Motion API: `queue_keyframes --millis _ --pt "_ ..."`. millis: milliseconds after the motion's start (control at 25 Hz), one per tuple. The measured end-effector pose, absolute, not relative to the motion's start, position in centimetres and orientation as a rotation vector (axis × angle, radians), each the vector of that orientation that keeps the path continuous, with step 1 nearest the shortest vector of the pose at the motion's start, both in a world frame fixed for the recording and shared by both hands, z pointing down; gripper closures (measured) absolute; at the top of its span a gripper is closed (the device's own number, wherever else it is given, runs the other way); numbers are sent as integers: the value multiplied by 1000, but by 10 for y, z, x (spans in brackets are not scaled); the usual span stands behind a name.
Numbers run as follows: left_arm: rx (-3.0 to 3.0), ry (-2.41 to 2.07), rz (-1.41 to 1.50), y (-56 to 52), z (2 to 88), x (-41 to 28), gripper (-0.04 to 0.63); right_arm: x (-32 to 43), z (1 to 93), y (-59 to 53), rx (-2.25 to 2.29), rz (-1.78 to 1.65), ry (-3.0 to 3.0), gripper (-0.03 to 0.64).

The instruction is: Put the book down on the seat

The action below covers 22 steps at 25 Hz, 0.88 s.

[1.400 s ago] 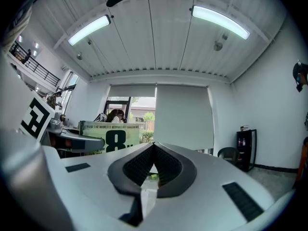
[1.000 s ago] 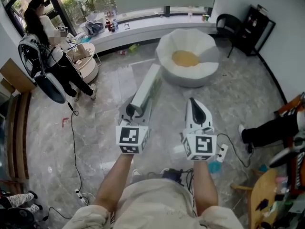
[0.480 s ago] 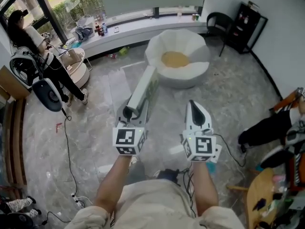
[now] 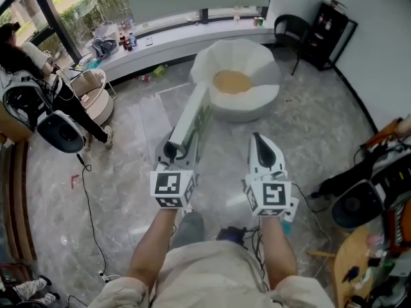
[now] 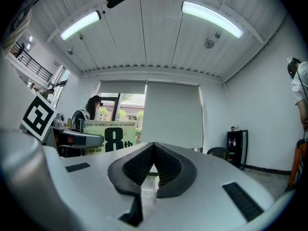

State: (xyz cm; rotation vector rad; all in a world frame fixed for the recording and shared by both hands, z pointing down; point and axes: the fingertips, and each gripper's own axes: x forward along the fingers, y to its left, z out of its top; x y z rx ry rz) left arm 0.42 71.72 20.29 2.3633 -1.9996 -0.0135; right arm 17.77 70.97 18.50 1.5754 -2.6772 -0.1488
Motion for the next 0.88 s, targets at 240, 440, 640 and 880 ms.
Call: queue_keyframes --millis 240,440,640,880 --pt "2396 -1981 -20 662 195 -37 431 135 187 655 1578 -141 -2651 618" --pt "2417 -1955 -35 619 190 -80 431 91 183 614 1599 -145 -2637 618" --pt "2447 -1920 -47 582 185 -106 431 64 175 581 1648 -137 -2609 618" --pt "2470 -1890 -35 548 188 -117 431 59 176 549 1685 -149 -2583 618"
